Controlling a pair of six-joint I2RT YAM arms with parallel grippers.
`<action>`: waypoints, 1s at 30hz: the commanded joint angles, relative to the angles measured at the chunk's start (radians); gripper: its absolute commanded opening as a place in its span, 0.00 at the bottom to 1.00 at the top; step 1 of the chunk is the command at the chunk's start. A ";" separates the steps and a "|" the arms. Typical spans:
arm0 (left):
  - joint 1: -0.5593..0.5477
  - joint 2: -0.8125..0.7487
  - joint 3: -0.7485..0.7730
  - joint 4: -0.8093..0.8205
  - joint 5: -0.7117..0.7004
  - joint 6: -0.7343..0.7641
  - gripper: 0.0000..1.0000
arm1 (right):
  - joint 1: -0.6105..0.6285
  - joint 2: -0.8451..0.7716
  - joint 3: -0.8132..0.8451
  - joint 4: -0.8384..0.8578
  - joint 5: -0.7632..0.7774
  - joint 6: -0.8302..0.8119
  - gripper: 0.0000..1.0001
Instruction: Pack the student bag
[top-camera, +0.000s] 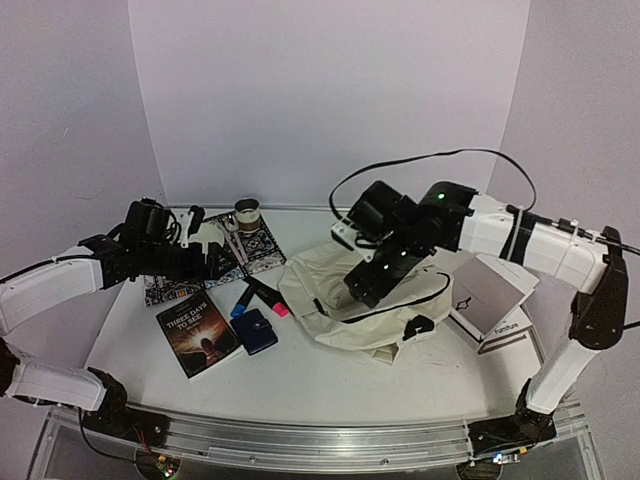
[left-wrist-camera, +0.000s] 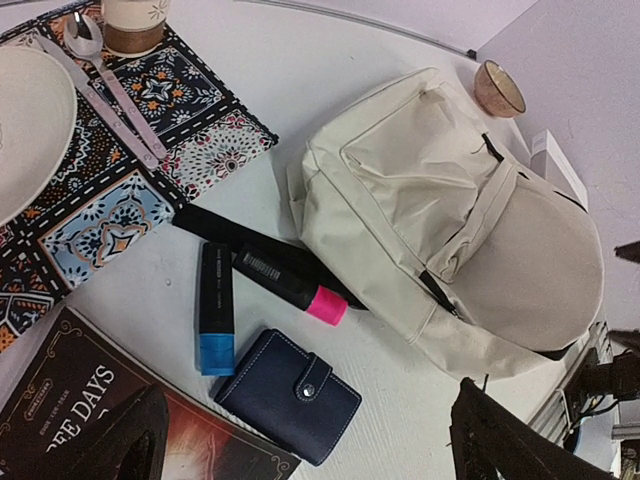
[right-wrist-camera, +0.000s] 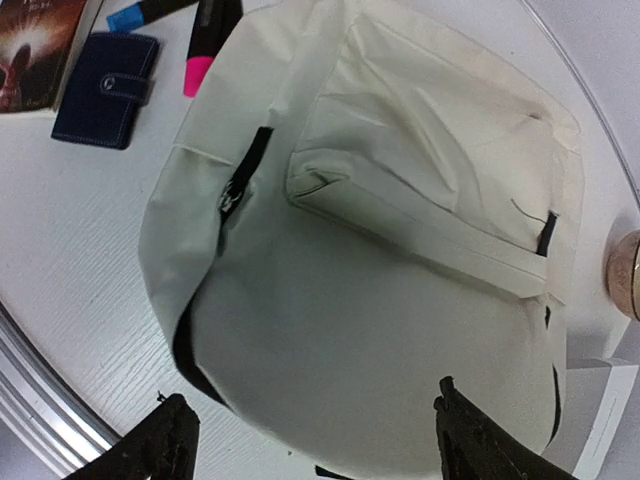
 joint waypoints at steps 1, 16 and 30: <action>-0.055 0.050 0.043 0.104 -0.032 -0.031 0.99 | -0.170 -0.104 -0.099 0.052 -0.089 0.009 0.83; -0.248 0.332 0.146 0.225 -0.038 -0.036 0.96 | -0.423 -0.196 -0.446 0.185 -0.169 0.145 0.80; -0.275 0.417 0.172 0.257 -0.062 -0.007 0.95 | -0.224 -0.230 -0.519 0.304 -0.289 0.272 0.80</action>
